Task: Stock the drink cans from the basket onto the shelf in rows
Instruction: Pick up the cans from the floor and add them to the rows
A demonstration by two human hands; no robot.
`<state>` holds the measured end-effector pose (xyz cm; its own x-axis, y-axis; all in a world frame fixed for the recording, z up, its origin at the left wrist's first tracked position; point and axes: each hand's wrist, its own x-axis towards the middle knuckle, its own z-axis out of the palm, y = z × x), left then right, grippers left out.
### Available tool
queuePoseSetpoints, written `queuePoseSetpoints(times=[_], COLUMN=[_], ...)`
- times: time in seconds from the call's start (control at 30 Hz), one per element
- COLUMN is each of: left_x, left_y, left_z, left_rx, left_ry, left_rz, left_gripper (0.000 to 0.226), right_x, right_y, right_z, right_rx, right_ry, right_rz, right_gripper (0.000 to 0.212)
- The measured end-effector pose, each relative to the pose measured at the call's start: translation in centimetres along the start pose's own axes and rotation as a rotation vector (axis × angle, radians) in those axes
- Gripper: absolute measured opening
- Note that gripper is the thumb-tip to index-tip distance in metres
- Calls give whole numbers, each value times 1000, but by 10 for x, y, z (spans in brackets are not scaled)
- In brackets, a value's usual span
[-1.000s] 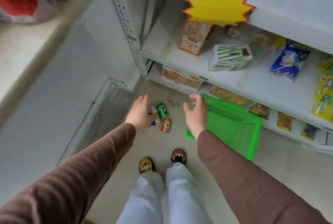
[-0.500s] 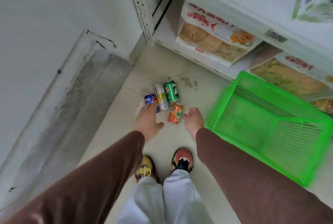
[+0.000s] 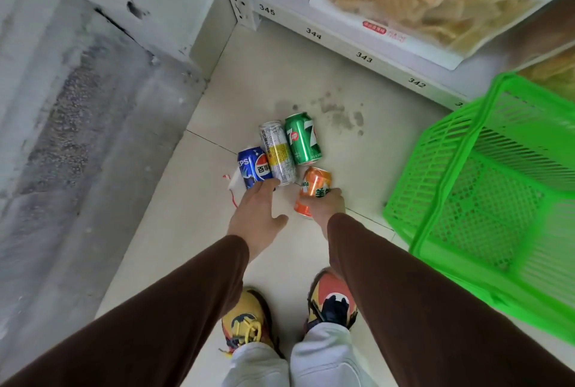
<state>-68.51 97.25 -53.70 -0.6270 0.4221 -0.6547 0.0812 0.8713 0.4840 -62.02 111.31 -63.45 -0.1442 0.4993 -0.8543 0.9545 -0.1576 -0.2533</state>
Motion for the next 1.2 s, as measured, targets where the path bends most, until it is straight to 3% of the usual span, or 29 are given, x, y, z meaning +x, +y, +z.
queuePoseSetpoints(times=[0.27, 0.53, 0.93, 1.2], left_x=[-18, -101, -316, -414], left_y=[9, 116, 356, 492], left_z=[-16, -112, -318, -372], left_rx=[13, -12, -75, -43], left_ry=[-17, 53, 264, 319], left_rz=[2, 45, 506, 783], left_gripper=[69, 70, 68, 70], right_x=[-31, -204, -525, -655], right_y=[1, -64, -169, -185], right_z=[-23, -145, -373, -498], right_rx=[243, 390, 604, 777], right_ry=[-114, -110, 214, 378], right_rz=[33, -224, -698, -888], right_gripper=[59, 45, 42, 53])
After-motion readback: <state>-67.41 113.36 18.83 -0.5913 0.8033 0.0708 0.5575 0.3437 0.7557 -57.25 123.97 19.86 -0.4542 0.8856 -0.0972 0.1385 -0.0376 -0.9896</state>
